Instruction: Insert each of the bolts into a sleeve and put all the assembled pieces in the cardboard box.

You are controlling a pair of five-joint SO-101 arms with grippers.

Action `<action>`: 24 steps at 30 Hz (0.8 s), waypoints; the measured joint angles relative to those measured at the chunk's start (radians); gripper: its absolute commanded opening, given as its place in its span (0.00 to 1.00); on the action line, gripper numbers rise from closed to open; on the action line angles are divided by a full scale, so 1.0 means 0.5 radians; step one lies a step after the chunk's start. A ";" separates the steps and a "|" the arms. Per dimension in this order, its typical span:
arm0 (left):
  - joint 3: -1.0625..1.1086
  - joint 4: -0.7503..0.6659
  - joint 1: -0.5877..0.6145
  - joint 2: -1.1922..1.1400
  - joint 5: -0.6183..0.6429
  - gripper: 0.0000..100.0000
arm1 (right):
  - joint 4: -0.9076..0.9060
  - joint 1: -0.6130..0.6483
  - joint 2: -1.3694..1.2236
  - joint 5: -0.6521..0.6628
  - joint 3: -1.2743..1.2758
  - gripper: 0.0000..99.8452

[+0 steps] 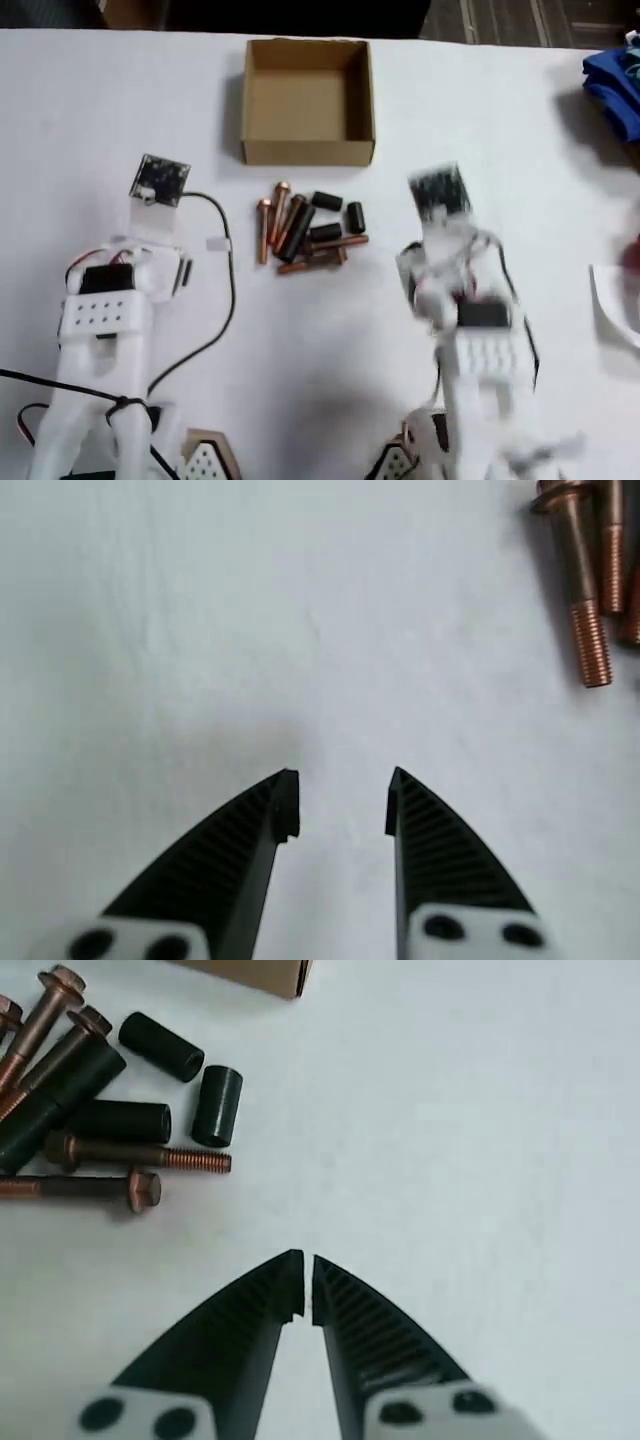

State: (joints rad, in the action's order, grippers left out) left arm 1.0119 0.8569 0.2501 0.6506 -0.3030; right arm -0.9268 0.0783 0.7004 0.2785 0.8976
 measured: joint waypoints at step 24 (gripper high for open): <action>0.000 0.000 0.006 0.000 0.000 0.17 | -0.061 0.387 -1.482 -0.282 -1.056 0.02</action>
State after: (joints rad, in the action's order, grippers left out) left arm 1.0119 0.8569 0.2532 0.6506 -0.3030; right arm -0.9574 0.2716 -0.0407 0.1373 0.3698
